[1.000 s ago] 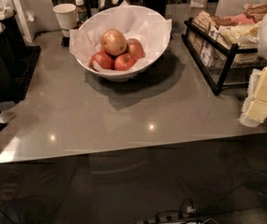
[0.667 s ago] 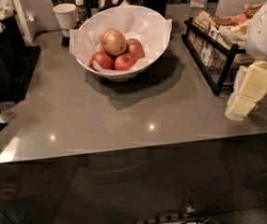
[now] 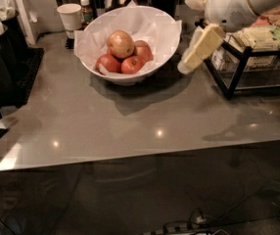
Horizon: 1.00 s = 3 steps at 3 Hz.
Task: Pick apple from white bowl
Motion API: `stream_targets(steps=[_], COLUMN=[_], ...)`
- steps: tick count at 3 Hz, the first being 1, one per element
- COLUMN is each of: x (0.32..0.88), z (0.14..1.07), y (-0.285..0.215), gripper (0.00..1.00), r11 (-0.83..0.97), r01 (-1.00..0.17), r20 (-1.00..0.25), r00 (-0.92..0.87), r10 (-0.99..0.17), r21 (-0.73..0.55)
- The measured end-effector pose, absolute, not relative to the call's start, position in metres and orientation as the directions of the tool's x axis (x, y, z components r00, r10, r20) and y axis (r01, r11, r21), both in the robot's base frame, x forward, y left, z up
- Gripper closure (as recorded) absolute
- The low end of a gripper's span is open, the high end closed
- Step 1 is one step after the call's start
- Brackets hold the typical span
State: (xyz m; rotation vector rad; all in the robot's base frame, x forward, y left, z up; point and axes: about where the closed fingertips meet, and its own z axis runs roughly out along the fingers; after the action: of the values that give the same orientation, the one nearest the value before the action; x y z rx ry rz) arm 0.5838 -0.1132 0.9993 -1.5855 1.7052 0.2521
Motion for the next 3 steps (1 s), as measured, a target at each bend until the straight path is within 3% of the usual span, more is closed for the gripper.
stream_targets(steps=[2,3], x=[0.594,0.608], z=[1.025,1.024], y=[-0.115,-0.091], gripper=[0.0,0.0], r11=[0.224,0.226], r01=[-0.897,-0.891], r20=[-0.681,-0.727], r00=[0.108,0.151], r10=[-0.724,-0.67], r21=[-0.381,-0.393])
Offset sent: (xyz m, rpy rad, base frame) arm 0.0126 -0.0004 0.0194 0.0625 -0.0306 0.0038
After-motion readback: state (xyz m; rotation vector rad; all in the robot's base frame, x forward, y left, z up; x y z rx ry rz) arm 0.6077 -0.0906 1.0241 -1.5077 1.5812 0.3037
